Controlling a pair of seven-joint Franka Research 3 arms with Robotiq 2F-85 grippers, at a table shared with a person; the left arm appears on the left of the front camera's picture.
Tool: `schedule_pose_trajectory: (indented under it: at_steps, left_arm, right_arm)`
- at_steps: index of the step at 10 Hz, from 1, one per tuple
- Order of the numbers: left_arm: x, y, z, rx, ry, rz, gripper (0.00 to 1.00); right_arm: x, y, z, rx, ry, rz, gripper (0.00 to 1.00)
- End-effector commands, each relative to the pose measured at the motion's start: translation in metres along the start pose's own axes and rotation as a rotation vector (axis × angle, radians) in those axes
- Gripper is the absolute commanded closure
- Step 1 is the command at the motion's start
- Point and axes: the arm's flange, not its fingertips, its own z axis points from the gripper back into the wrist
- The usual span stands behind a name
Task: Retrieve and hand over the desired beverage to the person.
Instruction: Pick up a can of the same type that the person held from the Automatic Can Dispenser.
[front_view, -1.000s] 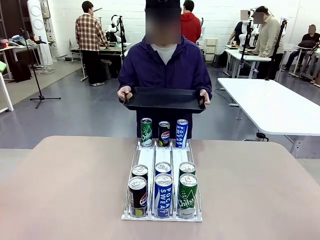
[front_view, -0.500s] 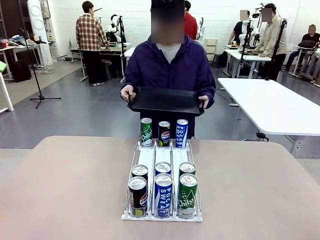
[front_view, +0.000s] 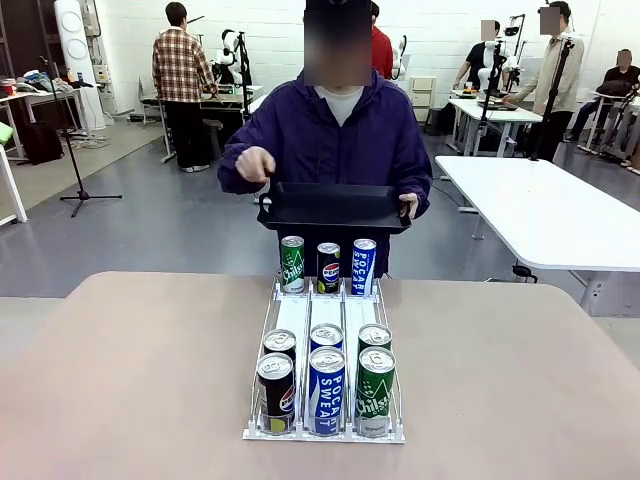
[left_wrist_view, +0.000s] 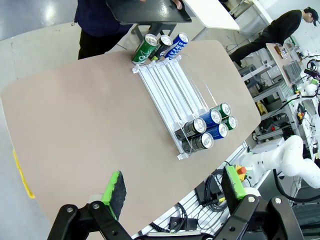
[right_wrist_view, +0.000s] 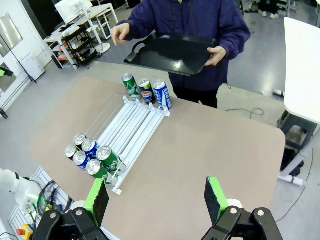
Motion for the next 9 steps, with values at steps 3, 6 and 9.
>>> schedule_pose_trajectory:
  at_steps: [3, 6, 9]
  left_arm:
    - [0.0016, 0.0002, 0.0025, -0.014, -0.001, -0.012, 0.0]
    - [0.0016, 0.0002, 0.0025, -0.014, -0.001, -0.012, 0.0]
    - [0.0016, 0.0002, 0.0025, -0.014, -0.001, -0.012, 0.0]
  right_arm:
    - [0.0007, 0.0009, -0.0011, 0.013, -0.005, 0.003, 0.0]
    - [0.0007, 0.0009, -0.0011, 0.013, -0.005, 0.003, 0.0]
    - [0.0007, 0.0009, -0.0011, 0.013, -0.005, 0.003, 0.0]
